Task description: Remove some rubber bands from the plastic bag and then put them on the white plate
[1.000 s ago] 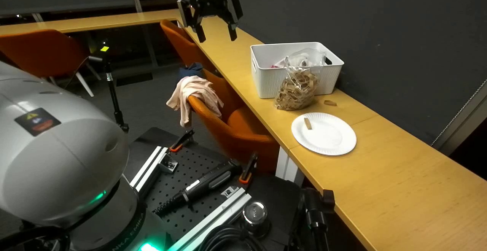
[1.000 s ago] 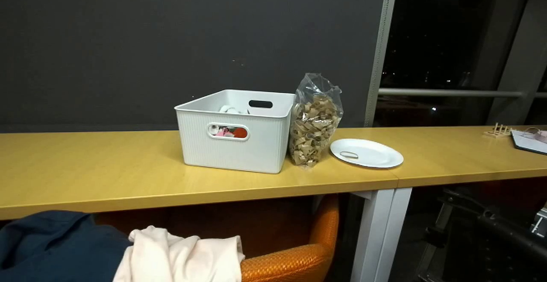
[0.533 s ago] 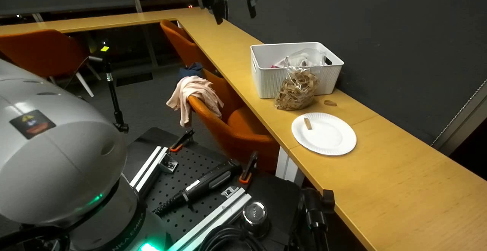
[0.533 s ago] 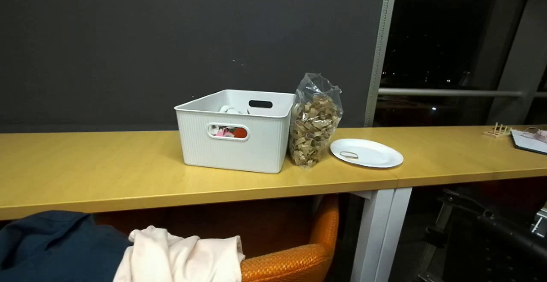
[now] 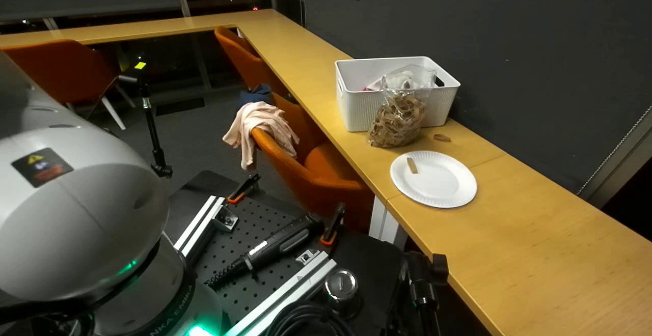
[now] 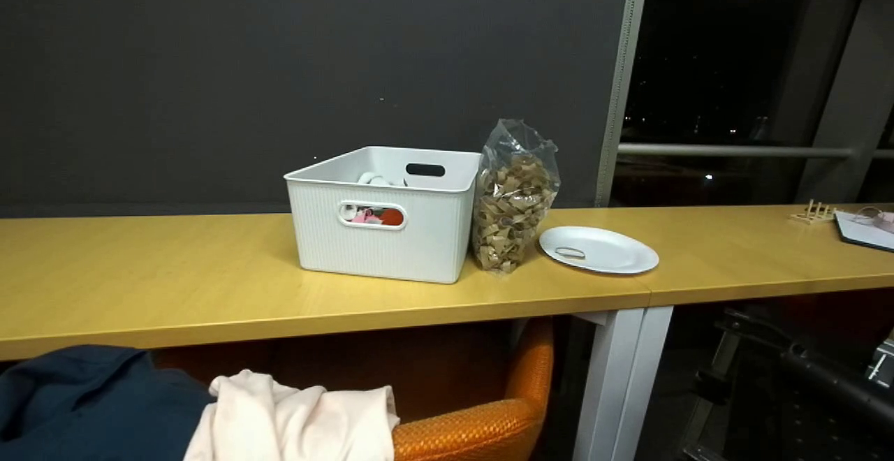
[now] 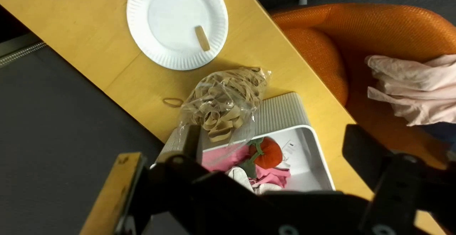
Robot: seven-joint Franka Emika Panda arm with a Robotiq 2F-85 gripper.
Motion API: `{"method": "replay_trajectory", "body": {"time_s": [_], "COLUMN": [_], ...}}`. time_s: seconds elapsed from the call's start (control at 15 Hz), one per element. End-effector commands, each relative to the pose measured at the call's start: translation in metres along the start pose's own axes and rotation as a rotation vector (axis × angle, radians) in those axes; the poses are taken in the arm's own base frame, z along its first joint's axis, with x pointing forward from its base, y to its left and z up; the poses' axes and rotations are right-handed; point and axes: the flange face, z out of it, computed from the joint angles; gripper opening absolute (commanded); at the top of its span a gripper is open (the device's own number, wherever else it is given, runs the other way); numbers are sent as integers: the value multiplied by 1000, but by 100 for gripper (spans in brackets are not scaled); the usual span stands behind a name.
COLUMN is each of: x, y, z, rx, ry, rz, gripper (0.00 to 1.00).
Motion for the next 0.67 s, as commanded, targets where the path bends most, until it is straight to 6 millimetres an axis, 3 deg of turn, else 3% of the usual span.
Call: {"method": "replay_trajectory", "body": {"time_s": [0.0,0.27,0.47,0.6], "x": [53,81,94,101], "y": [25,4,-3,-2], "z": [38,102,127,142], "rx": [62,125,276,262], "ry": [-26,-78,-90,-131], "rz": [-17,-38,-45,4], "gripper": [100,100,100,100]}}
